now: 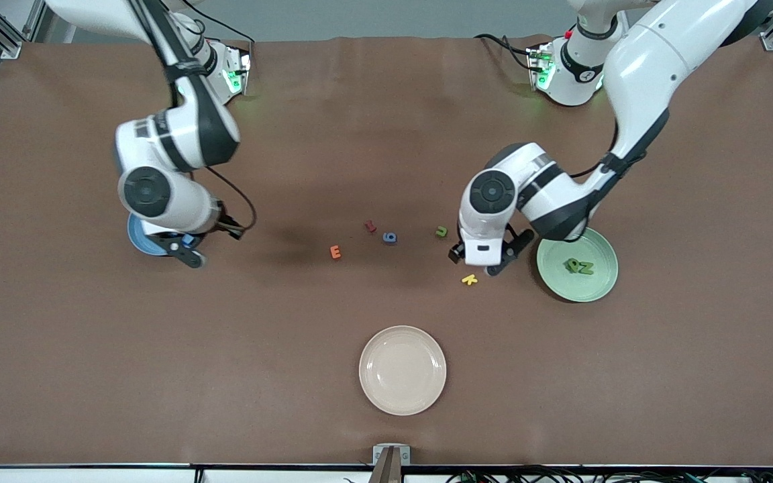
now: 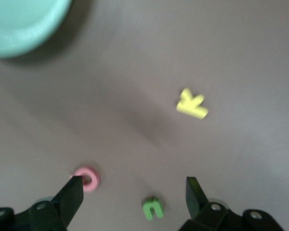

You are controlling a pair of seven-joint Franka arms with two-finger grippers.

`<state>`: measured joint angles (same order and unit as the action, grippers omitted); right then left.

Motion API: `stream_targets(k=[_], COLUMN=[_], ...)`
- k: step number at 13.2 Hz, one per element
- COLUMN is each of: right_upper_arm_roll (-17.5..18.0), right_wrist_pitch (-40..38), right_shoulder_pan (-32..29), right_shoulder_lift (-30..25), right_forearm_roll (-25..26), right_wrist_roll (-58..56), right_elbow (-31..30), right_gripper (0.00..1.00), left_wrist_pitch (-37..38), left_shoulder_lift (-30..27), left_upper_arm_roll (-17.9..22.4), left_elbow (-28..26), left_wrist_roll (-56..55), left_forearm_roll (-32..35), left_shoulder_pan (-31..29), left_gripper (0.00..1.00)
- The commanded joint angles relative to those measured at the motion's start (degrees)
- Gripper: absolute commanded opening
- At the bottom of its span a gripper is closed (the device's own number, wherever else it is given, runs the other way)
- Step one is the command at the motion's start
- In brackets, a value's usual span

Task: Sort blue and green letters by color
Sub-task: 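Release the blue e onto the blue plate with the right gripper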

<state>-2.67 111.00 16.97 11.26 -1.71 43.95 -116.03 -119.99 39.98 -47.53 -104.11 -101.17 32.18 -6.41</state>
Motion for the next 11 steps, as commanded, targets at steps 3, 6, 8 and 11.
stream_targets(k=[3,6,8,11], right_upper_arm_roll=[1.17,1.17,1.17,1.26], right_wrist_pitch=[7.1,15.35,19.68,19.35], right_shoulder_pan=[-9.57,-15.28,-16.44,-16.8], right_shoulder_lift=[-9.49,-9.94,-9.68,-9.33], right_forearm_roll=[3.72,3.99,3.99,3.99], right_wrist_roll=[-14.04,-22.74,-23.47,-23.47], right_elbow=[-14.89,-21.41,-24.49,-24.94], right_gripper=[0.0,0.01,0.13,1.0], left_wrist_pitch=[-9.55,-10.71,-13.85,-15.63], left_shoulder_lift=[0.09,1.41,1.68,1.68], left_upper_arm_roll=[0.15,1.9,4.18,7.36], left_elbow=[-7.15,-7.6,-7.6,-7.42], left_wrist_roll=[-12.63,-15.02,-16.94,-18.09], left_forearm_roll=[1.83,2.62,2.97,3.5], left_shoulder_pan=[-0.1,2.53,4.37,7.8], left_gripper=[0.75,0.7,0.68,0.68])
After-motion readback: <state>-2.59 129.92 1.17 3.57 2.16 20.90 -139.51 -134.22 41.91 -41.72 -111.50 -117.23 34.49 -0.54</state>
